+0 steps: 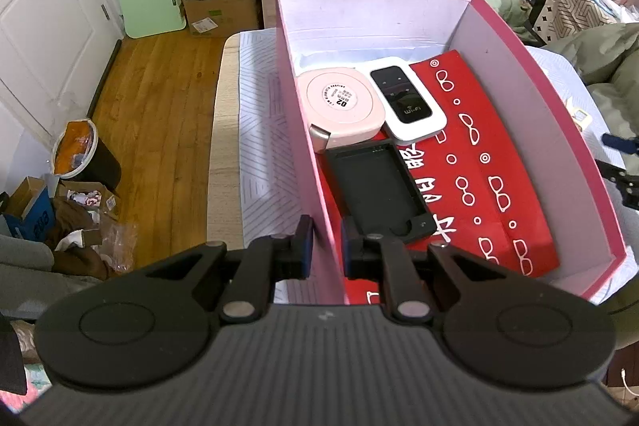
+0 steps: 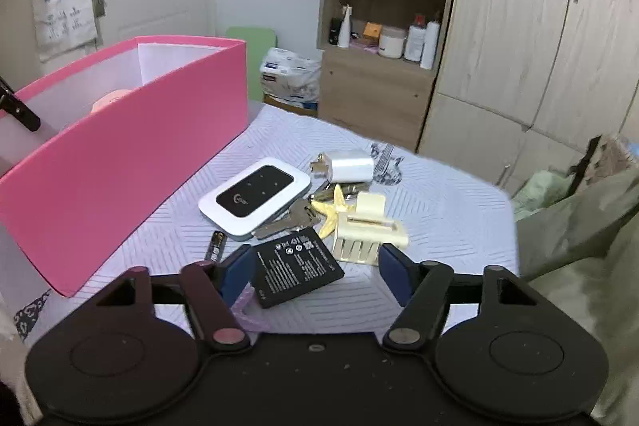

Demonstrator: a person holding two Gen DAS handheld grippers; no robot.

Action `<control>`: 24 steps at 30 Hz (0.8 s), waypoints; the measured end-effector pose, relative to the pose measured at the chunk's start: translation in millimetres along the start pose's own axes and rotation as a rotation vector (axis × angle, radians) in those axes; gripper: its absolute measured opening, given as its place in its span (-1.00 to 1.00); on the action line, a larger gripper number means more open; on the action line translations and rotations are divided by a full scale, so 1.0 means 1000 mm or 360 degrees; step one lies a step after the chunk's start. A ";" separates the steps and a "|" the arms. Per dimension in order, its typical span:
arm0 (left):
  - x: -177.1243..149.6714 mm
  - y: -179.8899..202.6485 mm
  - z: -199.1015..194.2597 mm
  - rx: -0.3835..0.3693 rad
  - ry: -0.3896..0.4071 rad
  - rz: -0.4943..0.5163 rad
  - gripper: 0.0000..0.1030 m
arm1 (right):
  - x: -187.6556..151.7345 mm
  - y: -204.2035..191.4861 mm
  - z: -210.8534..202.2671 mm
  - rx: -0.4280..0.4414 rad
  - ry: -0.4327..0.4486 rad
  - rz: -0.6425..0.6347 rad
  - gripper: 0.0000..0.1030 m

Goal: Organize rigid objects
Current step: 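Move the right gripper to the black rectangular battery and grasp it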

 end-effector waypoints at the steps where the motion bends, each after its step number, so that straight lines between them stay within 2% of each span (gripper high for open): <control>1: 0.000 0.000 0.000 -0.0001 -0.0001 -0.0003 -0.74 | -0.005 0.001 0.004 0.0043 -0.0010 0.0029 0.24; 4: 0.000 -0.001 0.000 -0.0001 -0.0003 -0.0008 -0.74 | -0.010 0.000 0.013 0.0176 0.0007 0.0029 0.21; 6: 0.000 0.000 0.000 0.0000 -0.0003 -0.0008 -0.74 | -0.012 -0.003 0.016 0.0210 0.0032 -0.0033 0.21; 8: 0.001 0.000 0.000 0.0002 -0.0002 -0.0007 -0.74 | -0.014 -0.006 0.024 0.0241 -0.0003 -0.0070 0.21; 17: 0.000 0.000 -0.001 0.0004 0.0004 -0.0004 -0.74 | -0.018 -0.007 0.035 0.0339 -0.0049 0.0040 0.33; 24: 0.000 0.000 0.000 0.0002 0.0007 0.0009 -0.74 | -0.024 -0.017 0.033 0.0347 -0.0197 0.0003 0.35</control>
Point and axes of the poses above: each gripper's, at about its wrist camera, not at the fingertips, and z roughly the way its jaws point, y to its right, x to its top, the point moved 10 cm from there along z, roughly the way its jaws point, and after that the axes turned 8 degrees about y, right-handed, at the moved point
